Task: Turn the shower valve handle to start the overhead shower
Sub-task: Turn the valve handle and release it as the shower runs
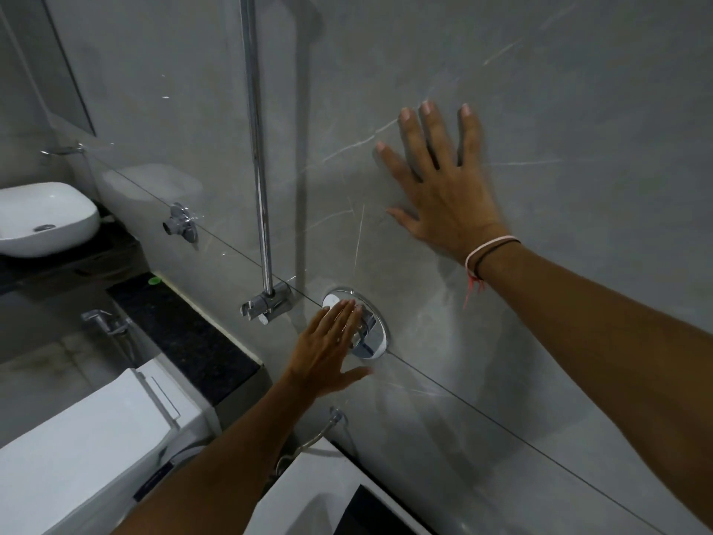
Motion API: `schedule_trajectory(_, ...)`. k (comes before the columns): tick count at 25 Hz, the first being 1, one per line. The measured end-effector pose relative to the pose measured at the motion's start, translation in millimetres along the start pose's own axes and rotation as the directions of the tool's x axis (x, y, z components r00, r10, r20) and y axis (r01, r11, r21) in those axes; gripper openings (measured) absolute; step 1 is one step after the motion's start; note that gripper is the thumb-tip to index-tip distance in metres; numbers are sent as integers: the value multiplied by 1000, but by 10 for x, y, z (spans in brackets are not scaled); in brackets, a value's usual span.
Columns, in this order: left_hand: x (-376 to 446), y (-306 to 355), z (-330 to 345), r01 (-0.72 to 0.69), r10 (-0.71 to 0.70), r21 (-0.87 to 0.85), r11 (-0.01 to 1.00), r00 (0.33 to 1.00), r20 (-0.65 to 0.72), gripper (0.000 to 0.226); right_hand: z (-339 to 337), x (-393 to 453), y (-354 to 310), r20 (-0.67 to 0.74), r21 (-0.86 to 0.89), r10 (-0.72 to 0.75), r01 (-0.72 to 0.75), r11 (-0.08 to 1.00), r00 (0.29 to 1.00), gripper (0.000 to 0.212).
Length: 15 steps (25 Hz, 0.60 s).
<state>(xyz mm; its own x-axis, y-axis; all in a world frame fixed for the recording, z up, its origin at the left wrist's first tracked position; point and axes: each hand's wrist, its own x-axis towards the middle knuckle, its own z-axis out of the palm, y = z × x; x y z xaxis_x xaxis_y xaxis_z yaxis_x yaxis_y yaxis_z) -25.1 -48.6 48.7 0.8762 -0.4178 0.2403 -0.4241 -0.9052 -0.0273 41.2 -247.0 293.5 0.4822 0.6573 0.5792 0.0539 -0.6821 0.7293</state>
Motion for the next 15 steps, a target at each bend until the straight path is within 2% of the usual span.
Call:
schedule_trajectory(5,-150,-54,-544,56,-48,75,996,993,-105,105,-124,28,-48,-14,129,18,-16,992,1000,93)
schedule_trajectory(8,-277,-237,-997,152,-132,103,983,975,-181,101,-314,205,-100,-62,166,39,-29,986,997,89)
schedule_trajectory(15,-744,-875,-2335,403,-283,250,880,869,-406,96,-969,900,-113,-120,281,126,-88,956,985,94)
